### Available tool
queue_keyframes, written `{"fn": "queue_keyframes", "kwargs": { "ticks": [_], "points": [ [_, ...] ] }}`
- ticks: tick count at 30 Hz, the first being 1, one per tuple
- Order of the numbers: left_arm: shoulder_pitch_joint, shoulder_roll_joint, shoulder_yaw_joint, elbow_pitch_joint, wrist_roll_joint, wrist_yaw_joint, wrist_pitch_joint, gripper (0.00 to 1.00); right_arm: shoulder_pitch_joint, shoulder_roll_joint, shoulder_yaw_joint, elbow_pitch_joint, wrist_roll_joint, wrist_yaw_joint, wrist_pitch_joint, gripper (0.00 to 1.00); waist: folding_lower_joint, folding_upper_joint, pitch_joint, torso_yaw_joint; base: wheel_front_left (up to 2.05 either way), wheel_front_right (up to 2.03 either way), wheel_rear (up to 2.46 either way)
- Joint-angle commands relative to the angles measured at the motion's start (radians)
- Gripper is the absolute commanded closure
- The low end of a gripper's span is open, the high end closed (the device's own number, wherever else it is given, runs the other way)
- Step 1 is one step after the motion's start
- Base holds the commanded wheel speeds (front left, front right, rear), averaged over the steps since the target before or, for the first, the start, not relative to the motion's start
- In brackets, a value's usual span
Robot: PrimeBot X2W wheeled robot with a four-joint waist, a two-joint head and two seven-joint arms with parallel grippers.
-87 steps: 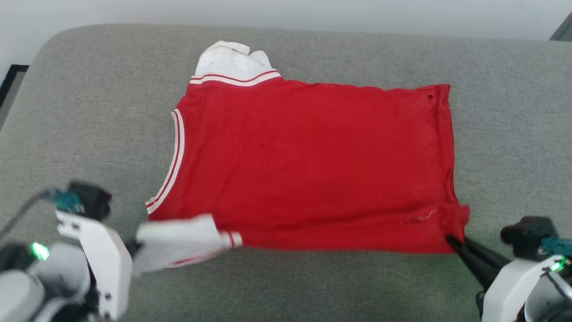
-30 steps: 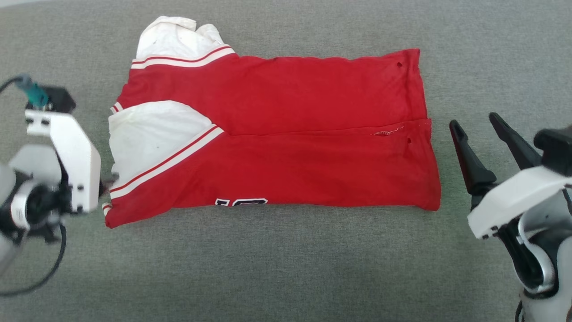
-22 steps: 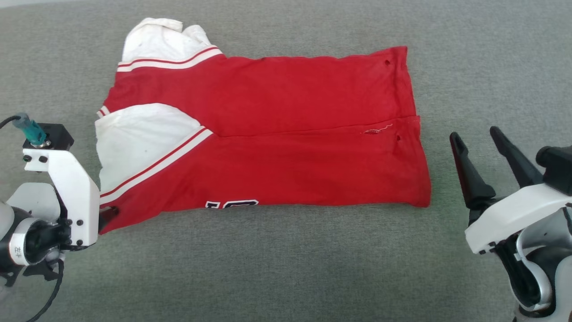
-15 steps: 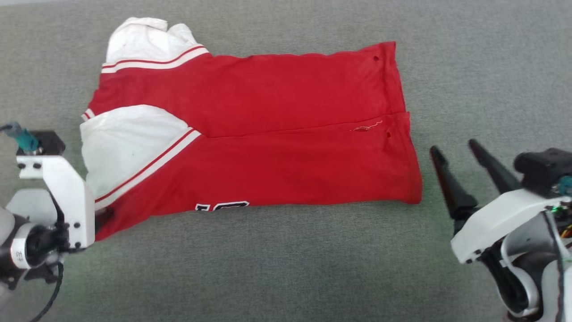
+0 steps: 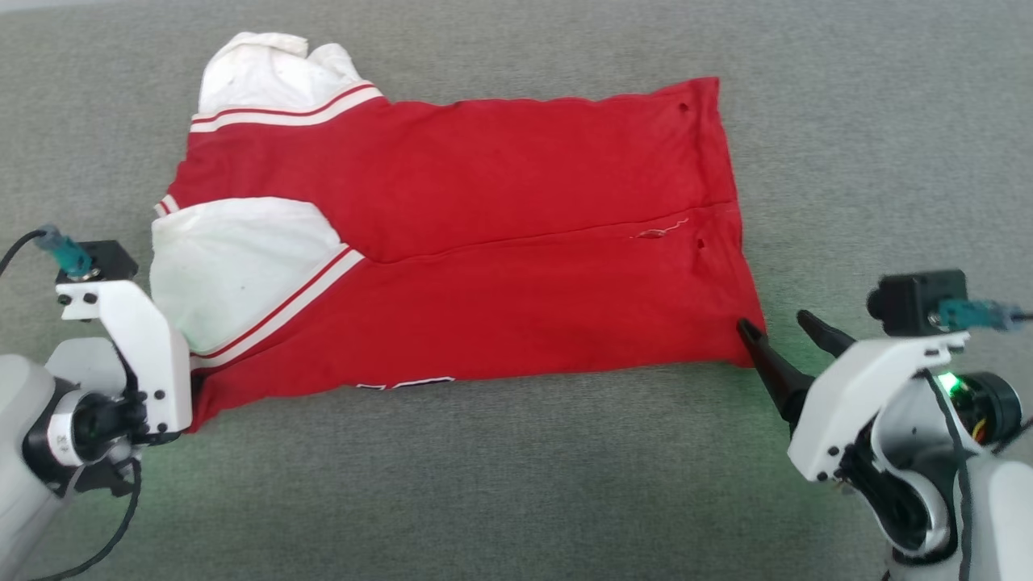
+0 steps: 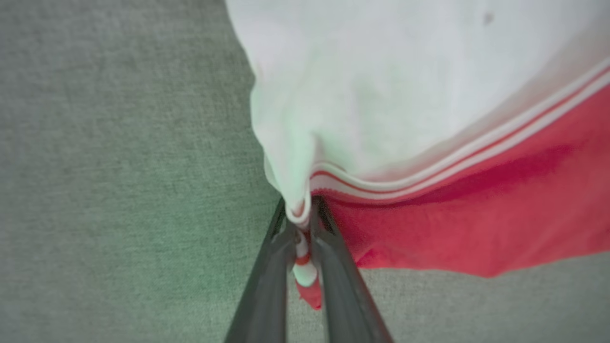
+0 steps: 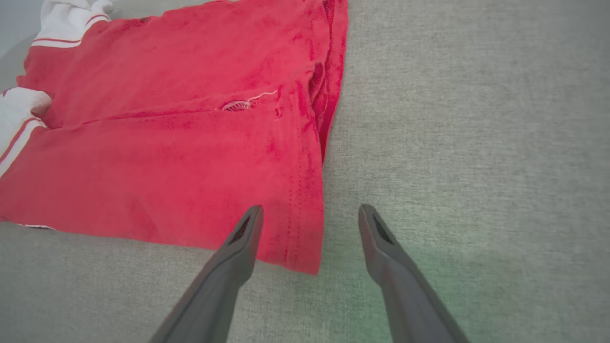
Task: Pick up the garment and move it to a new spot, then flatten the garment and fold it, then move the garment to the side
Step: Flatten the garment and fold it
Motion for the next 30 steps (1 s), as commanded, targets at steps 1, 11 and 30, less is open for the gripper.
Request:
{"fn": "queue_keyframes", "kwargs": {
  "ticks": [1, 11, 30],
  "points": [
    [0.030, -0.041, -0.039, 0.028, 0.003, -0.010, 0.008, 1.00, -0.022, 0.006, -0.004, 0.011, -0.003, 0.000, 0.024, 0.00, 0.0000, -0.0001, 0.003, 0.010, 0.00, 0.00, 0.00],
    [-0.032, -0.105, -0.055, 0.076, 0.028, -0.050, 0.000, 1.00, -0.123, 0.007, 0.011, 0.174, -0.059, 0.000, 0.196, 0.00, 0.0000, -0.0001, 0.022, 0.060, 0.00, 0.00, 0.00],
    [-0.043, -0.029, -0.010, -0.002, -0.005, -0.010, 0.037, 1.00, -0.144, 0.006, -0.035, 0.096, -0.071, -0.001, 0.381, 1.00, 0.0000, -0.0001, -0.009, 0.104, 0.00, 0.00, 0.00]
  ]
}}
